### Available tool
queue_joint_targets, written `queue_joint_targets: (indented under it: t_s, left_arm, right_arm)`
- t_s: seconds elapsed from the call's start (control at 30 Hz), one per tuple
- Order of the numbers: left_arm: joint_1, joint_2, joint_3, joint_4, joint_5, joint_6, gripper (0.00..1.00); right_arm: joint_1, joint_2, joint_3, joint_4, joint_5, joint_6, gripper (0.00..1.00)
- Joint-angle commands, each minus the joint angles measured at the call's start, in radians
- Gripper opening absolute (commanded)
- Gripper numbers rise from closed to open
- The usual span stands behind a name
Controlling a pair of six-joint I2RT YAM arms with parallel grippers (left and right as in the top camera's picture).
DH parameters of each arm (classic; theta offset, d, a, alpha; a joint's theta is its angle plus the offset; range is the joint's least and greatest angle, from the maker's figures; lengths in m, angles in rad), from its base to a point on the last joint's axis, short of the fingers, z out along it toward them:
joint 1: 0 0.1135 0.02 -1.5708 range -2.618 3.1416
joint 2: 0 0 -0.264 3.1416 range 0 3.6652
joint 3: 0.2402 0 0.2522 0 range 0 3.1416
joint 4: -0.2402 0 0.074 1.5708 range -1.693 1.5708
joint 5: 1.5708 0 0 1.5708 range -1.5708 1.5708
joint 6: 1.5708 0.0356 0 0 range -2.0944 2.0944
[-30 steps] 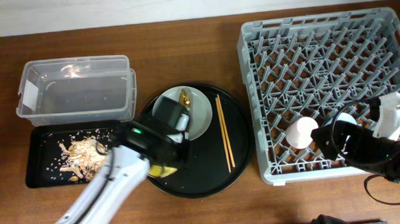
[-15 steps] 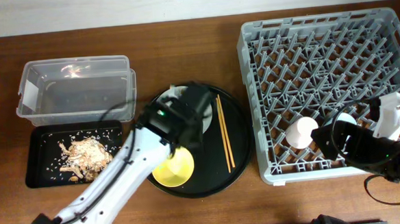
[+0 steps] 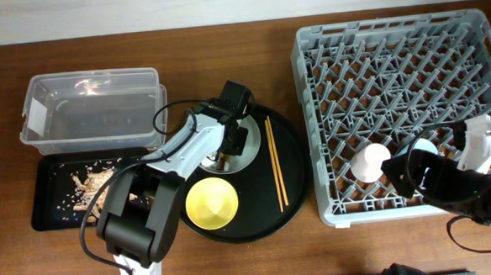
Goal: Sort waste into correct bins and load items into the dishwasher rack
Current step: 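Grasp the brown wrapper from the white plate, drop into clear bin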
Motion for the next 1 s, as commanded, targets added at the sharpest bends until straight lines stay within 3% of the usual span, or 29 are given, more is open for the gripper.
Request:
queue_joint_targets:
  t_s: [0.0, 0.2, 0.27, 0.37, 0.47, 0.5, 0.53, 0.63, 0.7, 0.77, 0.87, 0.97]
  left_arm:
    - [0.005, 0.004, 0.015, -0.036, 0.057, 0.015, 0.00]
    - [0.080, -0.105, 0.351, -0.402, 0.087, -0.040, 0.00]
    - [0.158, -0.129, 0.408, -0.428, 0.086, -0.045, 0.00]
    - [0.350, -0.123, 0.410, -0.415, 0.003, -0.158, 0.00]
    - [0.503, -0.040, 0.410, -0.314, 0.003, -0.175, 0.04]
    - [0.518, -0.021, 0.411, -0.278, 0.011, -0.175, 0.62]
    - [0.531, -0.021, 0.412, -0.252, 0.035, -0.175, 0.81]
    - [0.516, -0.053, 0.493, -0.352, 0.136, -0.171, 0.82]
    - [0.459, -0.082, 0.499, -0.484, 0.233, -0.171, 0.76]
    - [0.363, -0.075, 0.475, -0.561, 0.210, -0.112, 0.72]
    - [0.177, -0.074, 0.259, -0.442, 0.044, -0.108, 0.72]
    - [0.134, -0.074, 0.072, -0.294, 0.041, -0.170, 0.71]
  right_arm:
    - [-0.002, -0.004, 0.010, 0.000, -0.009, -0.011, 0.99]
    - [-0.002, -0.004, 0.010, -0.007, -0.009, -0.011, 0.99]
    - [-0.002, -0.004, 0.010, -0.007, -0.009, -0.012, 0.99]
    - [-0.002, -0.004, 0.010, -0.011, -0.009, -0.011, 0.99]
    - [-0.002, -0.004, 0.010, -0.012, -0.009, -0.011, 0.99]
    - [-0.002, -0.004, 0.010, -0.014, -0.009, -0.011, 0.99]
    - [-0.002, -0.004, 0.010, -0.015, -0.009, -0.012, 0.99]
    - [-0.002, -0.004, 0.010, -0.023, -0.009, -0.012, 0.99]
    - [-0.002, -0.004, 0.010, -0.026, -0.008, -0.013, 0.99]
    - [-0.002, -0.004, 0.011, -0.028, -0.004, -0.016, 0.99]
    - [-0.002, -0.004, 0.010, -0.031, 0.018, -0.015, 0.99]
    - [-0.002, -0.004, 0.010, -0.034, 0.018, -0.015, 0.99]
